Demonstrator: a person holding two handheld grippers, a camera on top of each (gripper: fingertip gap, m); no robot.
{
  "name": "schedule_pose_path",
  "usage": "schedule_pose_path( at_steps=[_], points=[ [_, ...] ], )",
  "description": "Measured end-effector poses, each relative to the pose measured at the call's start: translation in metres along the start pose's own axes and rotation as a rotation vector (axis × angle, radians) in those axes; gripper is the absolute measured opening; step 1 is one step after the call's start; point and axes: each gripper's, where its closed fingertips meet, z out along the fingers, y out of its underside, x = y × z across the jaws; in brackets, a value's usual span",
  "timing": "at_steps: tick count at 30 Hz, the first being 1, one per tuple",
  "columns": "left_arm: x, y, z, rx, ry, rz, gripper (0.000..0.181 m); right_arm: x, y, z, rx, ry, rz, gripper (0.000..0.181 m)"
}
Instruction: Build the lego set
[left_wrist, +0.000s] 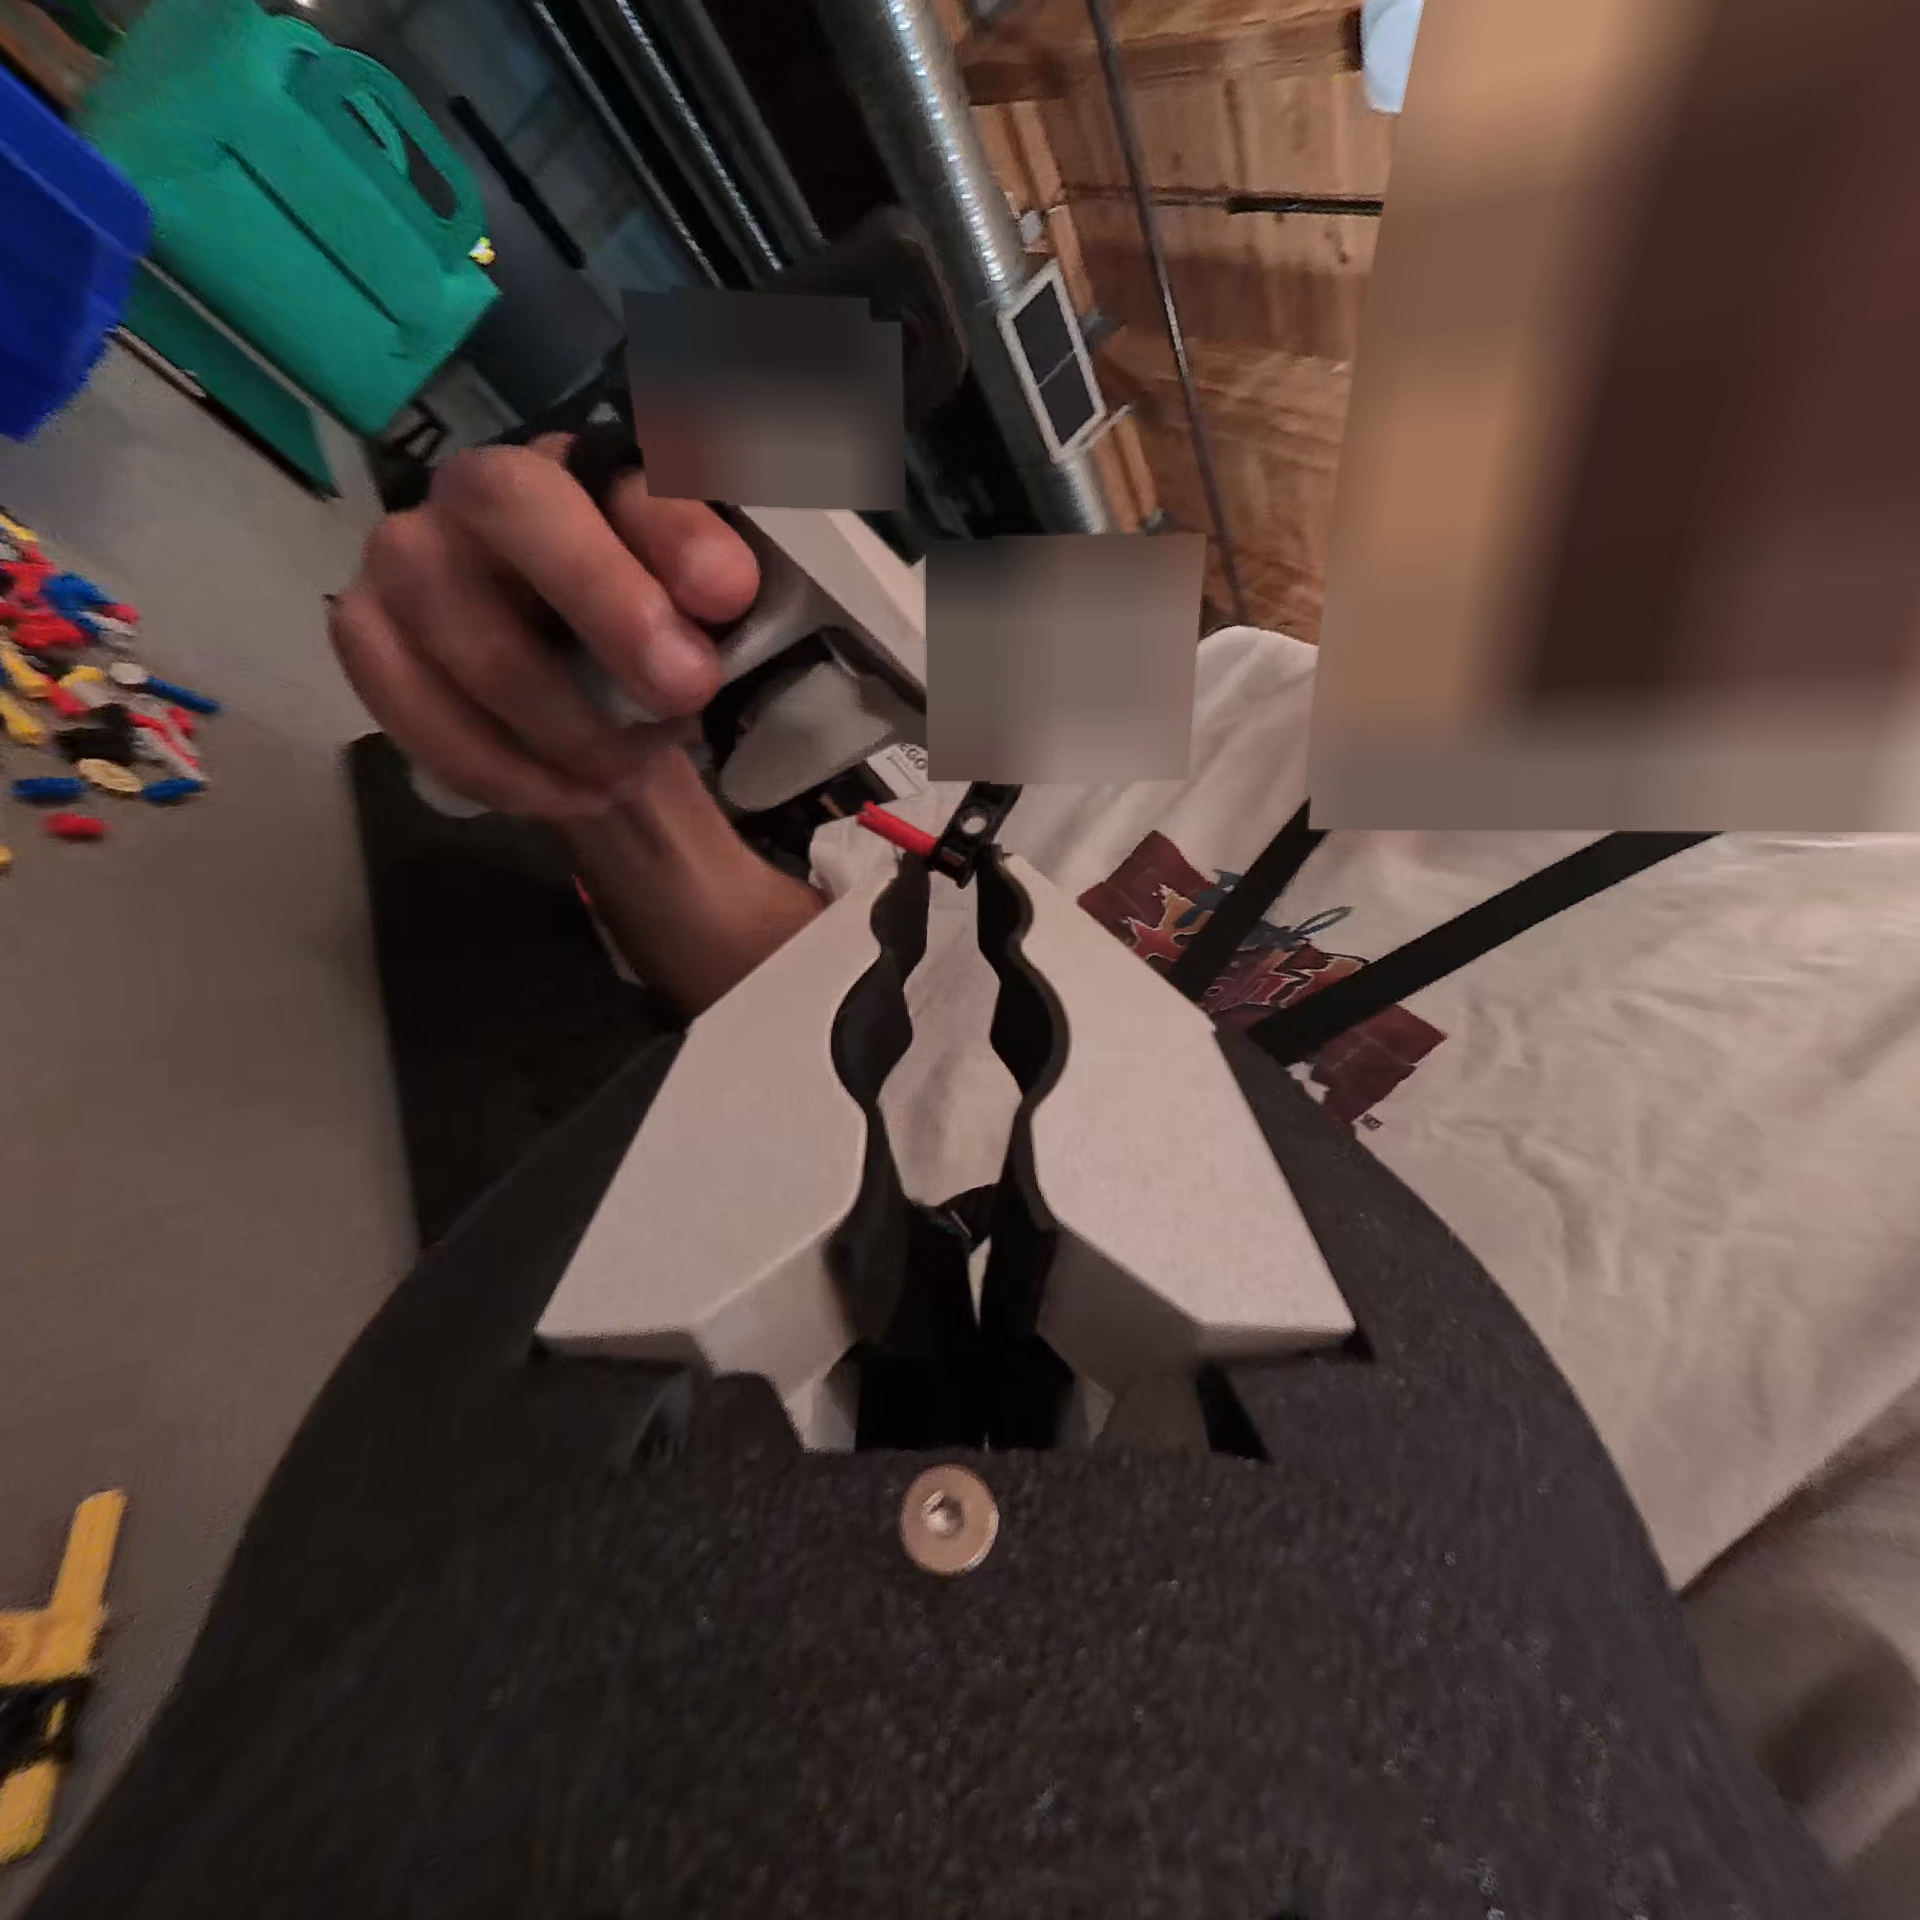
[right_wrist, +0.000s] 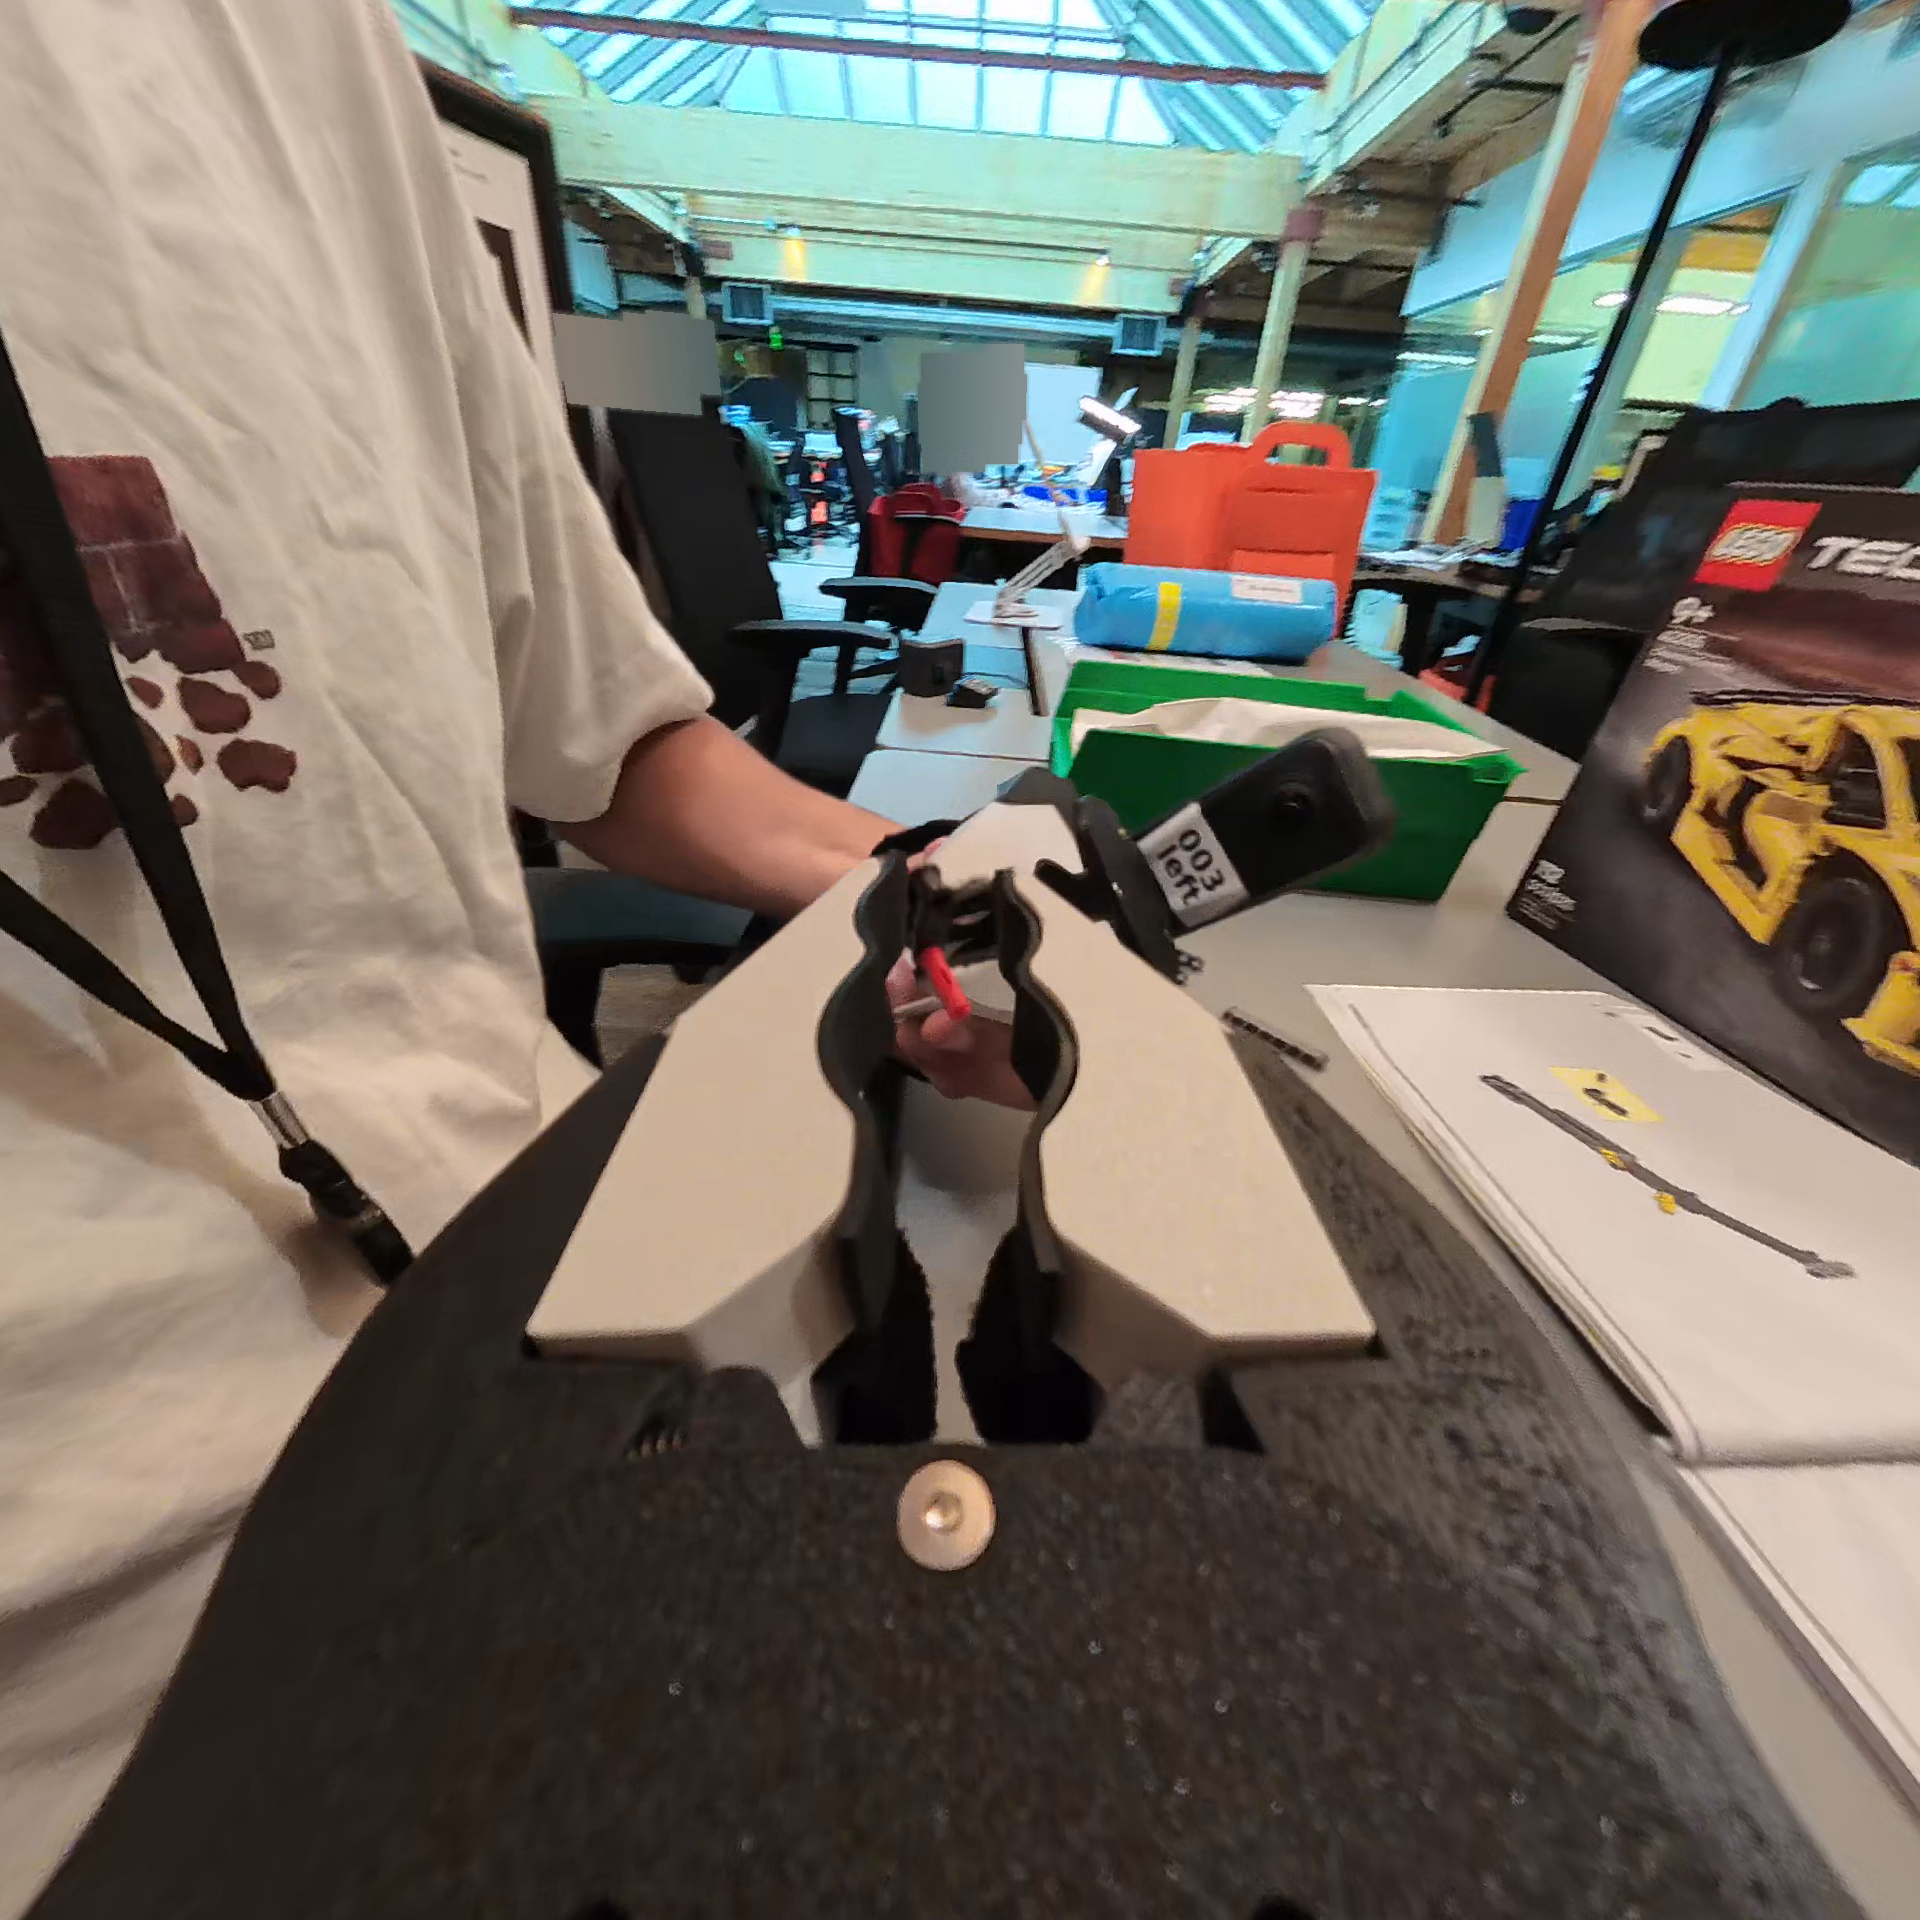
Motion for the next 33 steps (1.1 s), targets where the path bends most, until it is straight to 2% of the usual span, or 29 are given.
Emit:
schedule_pose_path(
  at_steps=[4,10,22,25,33],
  points=[
    [0.009,-0.001,0.006,0.014,0.08,-0.003,0.008,-0.008,0.003,0.002,0.013,-0.113,0.074,0.016],
    [0.014,-0.004,0.011,0.045,0.152,-0.023,0.008,-0.012,-0.001,0.004,0.06,-0.139,0.09,0.011],
    [0.017,0.0,0.015,0.032,0.187,-0.018,0.008,-0.015,-0.01,0.003,0.141,-0.181,0.141,0.015],
    [0.018,0.001,0.015,0.032,0.193,-0.021,0.008,-0.018,-0.009,0.003,0.133,-0.198,0.136,0.007],
    [0.017,0.002,0.017,0.026,0.193,-0.037,0.007,-0.019,-0.006,0.003,0.118,-0.2,0.133,0.007]
  ],
)
